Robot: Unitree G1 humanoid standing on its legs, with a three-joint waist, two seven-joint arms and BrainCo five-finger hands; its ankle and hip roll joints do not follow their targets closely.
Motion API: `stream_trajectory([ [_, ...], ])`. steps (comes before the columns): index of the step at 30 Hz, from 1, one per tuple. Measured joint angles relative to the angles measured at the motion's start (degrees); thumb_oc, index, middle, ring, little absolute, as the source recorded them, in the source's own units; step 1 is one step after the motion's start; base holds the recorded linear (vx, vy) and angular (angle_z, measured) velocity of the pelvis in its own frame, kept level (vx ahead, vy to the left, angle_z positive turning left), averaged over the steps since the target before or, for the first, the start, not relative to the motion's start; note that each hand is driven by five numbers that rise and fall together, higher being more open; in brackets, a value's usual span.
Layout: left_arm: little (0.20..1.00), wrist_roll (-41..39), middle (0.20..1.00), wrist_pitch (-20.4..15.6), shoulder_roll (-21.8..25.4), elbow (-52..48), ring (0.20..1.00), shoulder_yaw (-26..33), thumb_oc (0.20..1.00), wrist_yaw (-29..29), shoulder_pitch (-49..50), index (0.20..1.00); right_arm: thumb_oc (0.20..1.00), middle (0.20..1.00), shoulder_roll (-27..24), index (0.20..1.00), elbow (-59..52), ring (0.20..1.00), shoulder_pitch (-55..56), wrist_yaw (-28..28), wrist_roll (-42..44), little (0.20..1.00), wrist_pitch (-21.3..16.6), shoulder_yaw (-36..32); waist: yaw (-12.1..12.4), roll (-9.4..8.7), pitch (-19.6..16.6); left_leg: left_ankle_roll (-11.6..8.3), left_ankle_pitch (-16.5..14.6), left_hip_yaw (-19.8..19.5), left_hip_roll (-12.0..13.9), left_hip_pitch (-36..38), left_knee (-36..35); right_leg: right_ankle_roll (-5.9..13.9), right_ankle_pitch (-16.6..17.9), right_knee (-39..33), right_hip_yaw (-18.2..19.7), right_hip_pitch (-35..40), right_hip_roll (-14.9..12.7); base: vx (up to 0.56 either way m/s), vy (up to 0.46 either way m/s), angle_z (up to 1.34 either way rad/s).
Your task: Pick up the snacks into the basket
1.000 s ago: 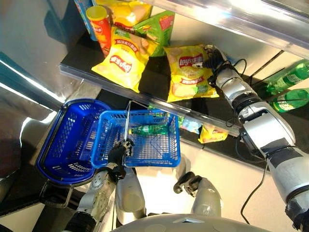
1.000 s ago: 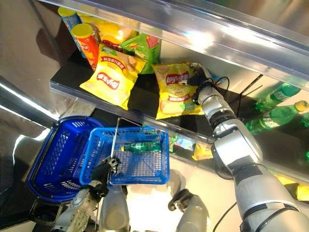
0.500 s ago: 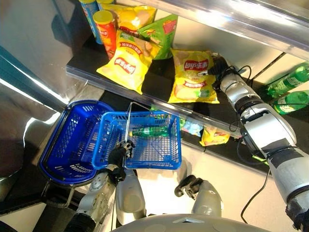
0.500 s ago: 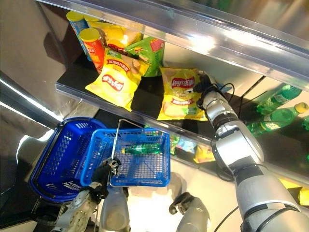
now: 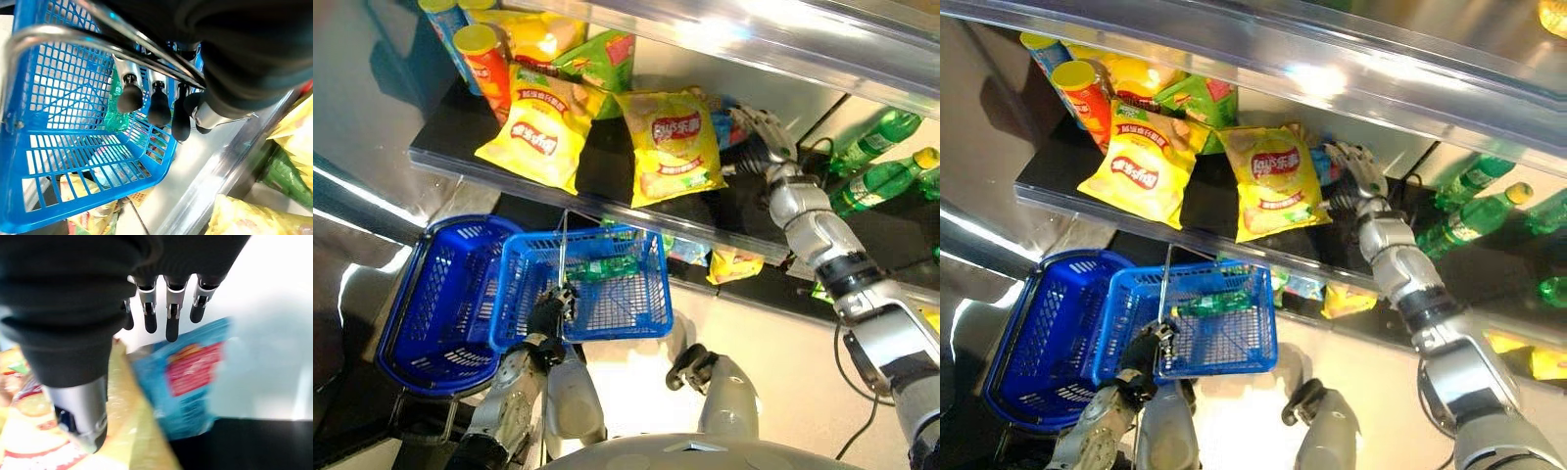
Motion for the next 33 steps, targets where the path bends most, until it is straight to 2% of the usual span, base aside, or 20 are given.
stream_trajectory([
  [3,0.2,0.14,0.2,-0.25,-0.11,-0.03,0.2,-0.01,0.2,0.0,-0.27,0.2,1.0,1.0,-0.09,1.0,-2.62,1.0,3.39,-1.26,-2.44,1.0,-0.44,-1.08,0.04,0.0,0.04,0.09,0.06,-0.04,0.02,-0.78,0.2,-0.03,-0.02,0.28,0.13,-0.84,-0.08,0.0,0.0,0.0],
  [15,0.2,0.5,0.2,-0.44,-1.15,-0.02,0.2,0.02,0.2,0.01,-0.82,0.2,1.0,1.0,1.24,1.0,-3.2,1.0,5.61,-1.31,-2.16,1.0,-0.97,-2.07,-0.08,0.04,1.59,0.09,0.05,0.17,0.0,-0.8,0.22,-0.03,-0.03,0.35,0.21,-1.01,-0.22,0.01,-0.001,0.0],
  [23,0.2,0.4,0.2,-0.55,-1.41,-0.03,0.2,0.03,0.2,0.44,-0.9,0.2,1.0,1.0,9.33,1.0,1.2,1.0,6.9,1.11,20.39,1.0,-3.86,-3.4,-0.06,-0.13,2.08,0.03,-0.3,0.24,0.22,-0.63,0.63,0.01,-0.16,0.56,0.5,-0.97,-0.15,0.02,-0.003,-0.01],
  [28,0.2,0.19,0.2,-0.59,-1.42,-0.04,0.2,0.03,0.2,0.43,-0.57,0.2,1.0,1.0,14.91,1.0,11.79,1.0,5.04,2.73,35.62,1.0,-5.39,-3.25,0.07,-0.08,2.13,0.03,-0.28,0.26,0.24,-0.6,0.6,0.0,-0.17,0.66,0.5,-0.98,-0.21,0.0,0.0,0.0],
  [33,0.2,-0.17,0.2,-0.59,-1.37,-0.03,0.2,0.0,0.2,0.39,-0.52,0.2,1.0,1.0,16.57,1.0,20.09,1.0,0.62,3.25,46.05,1.0,-6.83,-3.48,0.16,-0.06,2.15,0.06,-0.26,0.26,0.21,-0.57,0.62,-0.04,-0.19,0.78,0.49,-0.92,-0.32,0.0,0.0,0.0],
])
